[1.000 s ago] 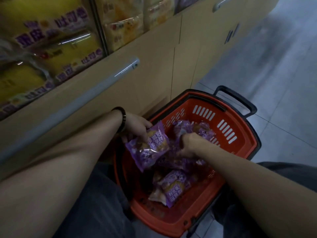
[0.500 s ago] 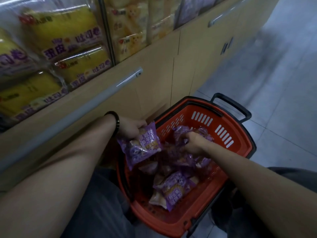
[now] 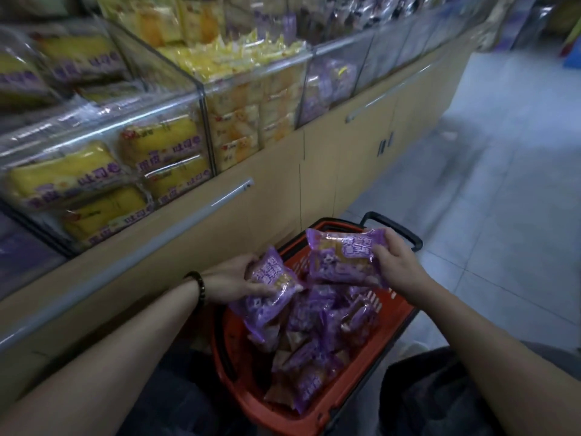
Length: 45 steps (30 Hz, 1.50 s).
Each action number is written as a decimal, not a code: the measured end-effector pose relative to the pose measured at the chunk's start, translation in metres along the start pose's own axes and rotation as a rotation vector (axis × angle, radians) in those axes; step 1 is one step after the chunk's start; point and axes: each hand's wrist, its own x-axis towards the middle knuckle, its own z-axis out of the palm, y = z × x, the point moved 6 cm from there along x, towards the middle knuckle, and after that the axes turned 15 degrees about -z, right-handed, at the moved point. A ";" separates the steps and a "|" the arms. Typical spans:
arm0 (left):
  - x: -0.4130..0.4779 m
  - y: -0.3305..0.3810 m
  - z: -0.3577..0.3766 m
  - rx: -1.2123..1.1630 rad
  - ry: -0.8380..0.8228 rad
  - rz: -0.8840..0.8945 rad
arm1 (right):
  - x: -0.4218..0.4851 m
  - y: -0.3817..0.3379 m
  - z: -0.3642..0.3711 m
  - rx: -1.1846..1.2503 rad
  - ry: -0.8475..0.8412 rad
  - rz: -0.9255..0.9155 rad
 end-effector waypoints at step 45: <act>-0.033 0.274 -0.451 0.052 0.798 0.137 | 0.390 -0.312 -0.109 -0.132 0.386 -0.418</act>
